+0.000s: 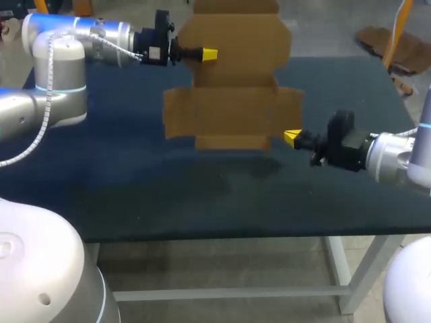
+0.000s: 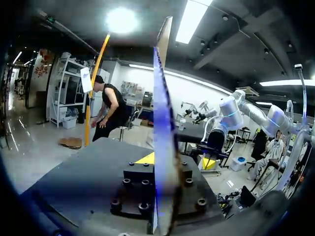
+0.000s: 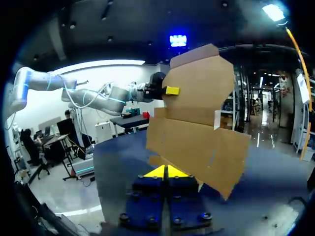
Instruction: Assemble the packaging by folding the flat box into shape, placing the metal phone stand inside, and closing the box properly
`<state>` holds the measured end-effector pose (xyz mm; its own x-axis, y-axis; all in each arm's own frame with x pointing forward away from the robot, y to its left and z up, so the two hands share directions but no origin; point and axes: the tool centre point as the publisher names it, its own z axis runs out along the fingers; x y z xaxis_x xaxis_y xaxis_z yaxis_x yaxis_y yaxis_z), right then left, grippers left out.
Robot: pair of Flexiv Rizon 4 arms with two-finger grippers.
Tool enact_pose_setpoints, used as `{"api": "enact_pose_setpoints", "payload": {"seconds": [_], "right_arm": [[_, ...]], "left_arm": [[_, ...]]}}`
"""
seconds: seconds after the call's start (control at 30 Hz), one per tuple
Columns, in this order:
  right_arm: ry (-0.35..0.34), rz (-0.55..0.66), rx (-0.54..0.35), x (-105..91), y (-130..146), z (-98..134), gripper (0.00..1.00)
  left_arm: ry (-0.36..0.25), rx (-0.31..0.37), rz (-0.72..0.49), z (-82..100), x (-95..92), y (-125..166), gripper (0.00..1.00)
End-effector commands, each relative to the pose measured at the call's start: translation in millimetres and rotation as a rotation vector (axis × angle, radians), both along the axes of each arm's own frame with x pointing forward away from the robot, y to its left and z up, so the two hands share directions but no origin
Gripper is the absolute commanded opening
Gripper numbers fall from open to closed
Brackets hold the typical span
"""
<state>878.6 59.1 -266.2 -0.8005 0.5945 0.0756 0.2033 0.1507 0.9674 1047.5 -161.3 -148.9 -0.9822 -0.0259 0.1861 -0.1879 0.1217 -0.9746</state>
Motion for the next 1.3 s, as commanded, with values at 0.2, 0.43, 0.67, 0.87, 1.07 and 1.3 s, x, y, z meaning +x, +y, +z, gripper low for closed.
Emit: {"api": "enact_pose_setpoints", "payload": {"seconds": [0.2, 0.43, 0.67, 0.87, 1.07, 1.3], "right_arm": [[-0.027, -0.021, -0.030, -21.3, -0.8, -3.8, 0.00], [-0.020, -0.028, -0.056, -37.4, -1.9, -9.4, 0.00], [0.002, -0.026, -0.063, -46.6, 3.0, -21.3, 0.00], [0.022, -0.029, -0.059, -48.0, 13.8, -33.2, 0.00], [0.047, -0.039, -0.052, -41.2, 28.9, -52.0, 0.00], [0.060, -0.023, -0.058, -33.2, 50.6, -64.0, 0.00]], "left_arm": [[0.032, 0.016, 0.025, 2.2, -18.9, -3.3, 0.00], [0.062, 0.014, 0.025, -4.2, -26.1, -3.8, 0.00], [0.083, -0.005, 0.010, -19.0, -23.2, -2.5, 0.00], [0.081, -0.011, 0.001, -24.6, -21.8, -1.8, 0.00], [0.065, -0.008, -0.004, -29.3, -20.3, -1.0, 0.00], [0.048, -0.010, -0.016, -32.7, -19.3, 0.3, 0.00]]}}
